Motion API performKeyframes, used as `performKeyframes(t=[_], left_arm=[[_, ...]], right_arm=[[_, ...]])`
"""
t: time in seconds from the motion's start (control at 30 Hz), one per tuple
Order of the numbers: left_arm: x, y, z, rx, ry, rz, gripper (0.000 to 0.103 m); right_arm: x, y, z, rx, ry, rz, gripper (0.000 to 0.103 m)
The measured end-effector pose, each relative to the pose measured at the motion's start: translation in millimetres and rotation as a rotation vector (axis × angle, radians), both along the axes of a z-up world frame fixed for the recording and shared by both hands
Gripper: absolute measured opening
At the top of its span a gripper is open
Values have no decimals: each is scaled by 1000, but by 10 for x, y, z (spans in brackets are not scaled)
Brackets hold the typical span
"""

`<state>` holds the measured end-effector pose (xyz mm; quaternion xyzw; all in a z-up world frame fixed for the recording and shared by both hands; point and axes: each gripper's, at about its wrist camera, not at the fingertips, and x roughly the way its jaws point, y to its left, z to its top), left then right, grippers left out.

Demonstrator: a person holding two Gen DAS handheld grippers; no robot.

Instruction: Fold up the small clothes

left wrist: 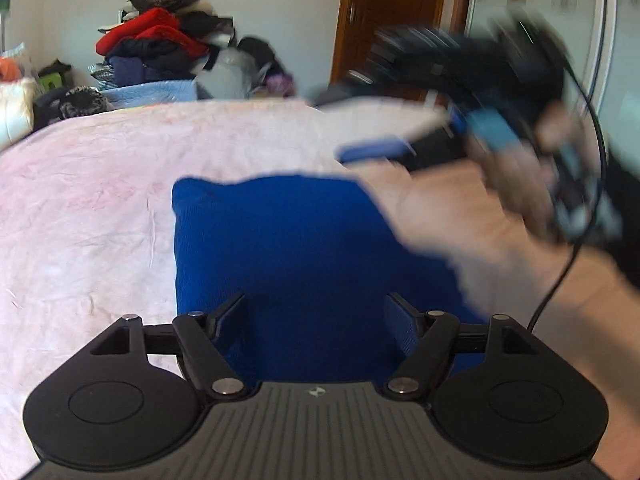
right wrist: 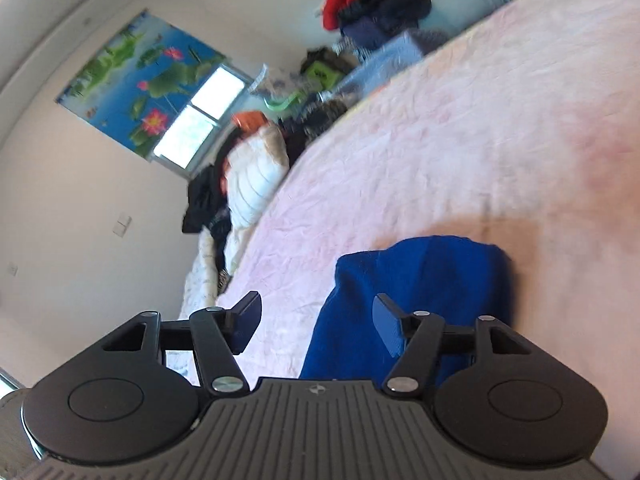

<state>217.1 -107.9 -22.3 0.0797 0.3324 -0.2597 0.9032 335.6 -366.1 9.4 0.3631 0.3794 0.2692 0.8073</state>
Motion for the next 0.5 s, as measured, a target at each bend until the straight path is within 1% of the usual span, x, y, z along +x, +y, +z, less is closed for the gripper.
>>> performKeyframes(t=[0.07,0.1,0.13,0.17,0.2,0.23,0.27,0.3,0.33,0.37,0.43,0.5], left_arm=[[21,-47,-162,24,20,-13,75],[25,-30,-221,27,23,-7,77],[-3,-5,-279,18,14,-7,78],[-17,14,-321,16,2,-12,80],[-40,24,-346,19,-15,-21,80],[-52,33,-364,21,-27,-29,80],[-46,40,-371,17,-30,-34,80],[-47,49,-356,12,-24,-35,80],[-41,63,-327,3,-15,-38,80],[-23,92,-281,-15,-8,-39,81],[-46,165,-174,-58,-6,-34,81],[-55,189,-111,-73,1,-41,81]], right_arm=[[268,116,-196,-58,52,12,60],[348,126,-337,-104,99,-1,62],[404,109,-488,-116,134,-3,44],[422,47,-588,-108,142,-25,16],[417,-12,-668,-105,173,-48,2],[417,-76,-718,-57,183,-45,1],[398,-95,-721,-42,193,-45,1],[378,-74,-666,-63,195,-39,1],[370,-28,-565,-88,185,-24,9],[367,27,-435,-87,155,-2,23],[369,142,-178,-42,75,44,41],[468,358,36,10,17,133,45]])
